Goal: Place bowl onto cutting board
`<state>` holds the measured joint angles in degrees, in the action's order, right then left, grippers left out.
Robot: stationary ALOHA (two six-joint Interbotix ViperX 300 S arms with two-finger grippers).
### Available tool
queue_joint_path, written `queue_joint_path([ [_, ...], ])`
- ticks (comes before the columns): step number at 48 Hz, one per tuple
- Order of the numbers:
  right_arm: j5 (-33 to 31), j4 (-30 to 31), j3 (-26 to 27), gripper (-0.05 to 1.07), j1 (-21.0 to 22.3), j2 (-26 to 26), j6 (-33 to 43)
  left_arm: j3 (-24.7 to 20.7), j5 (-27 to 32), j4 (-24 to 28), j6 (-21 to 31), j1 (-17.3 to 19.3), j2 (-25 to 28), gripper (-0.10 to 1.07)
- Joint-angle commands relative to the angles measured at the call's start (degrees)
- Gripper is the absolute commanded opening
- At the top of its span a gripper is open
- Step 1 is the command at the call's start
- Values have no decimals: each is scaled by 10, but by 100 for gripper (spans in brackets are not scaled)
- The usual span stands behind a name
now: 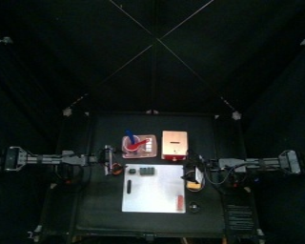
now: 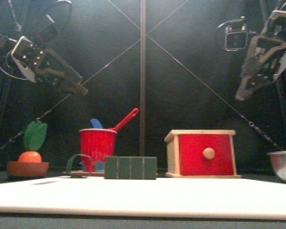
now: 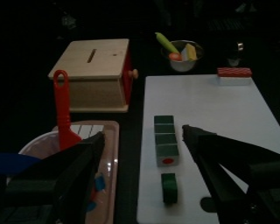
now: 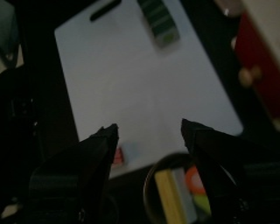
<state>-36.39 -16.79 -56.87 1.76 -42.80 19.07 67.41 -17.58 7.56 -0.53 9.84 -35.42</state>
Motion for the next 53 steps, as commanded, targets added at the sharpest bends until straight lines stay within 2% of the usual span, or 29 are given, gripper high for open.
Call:
queue_joint_path([
  [1, -50, -33, 7, 91, 1, 0, 24, -15, -5, 5, -1, 3, 0, 103],
  [13, -202, -23, 0, 91, 4, -3, 224, -12, -5, 19, 0, 3, 0, 103],
  [18, -218, -3, -14, 91, 4, -8, 303, -9, -5, 20, 0, 3, 0, 103],
  [26, -193, 46, -47, 91, 1, -9, 381, -5, -5, 20, 0, 2, 0, 103],
  [35, -149, 93, -87, 91, 6, -3, 423, -4, -5, 20, 0, 3, 0, 103],
  [46, -68, 98, -127, 90, 15, 2, 436, -3, -4, 19, 0, 2, 0, 103],
  [53, -47, 99, -142, 86, 42, 15, 436, -3, -4, 19, 0, 3, 0, 103],
])
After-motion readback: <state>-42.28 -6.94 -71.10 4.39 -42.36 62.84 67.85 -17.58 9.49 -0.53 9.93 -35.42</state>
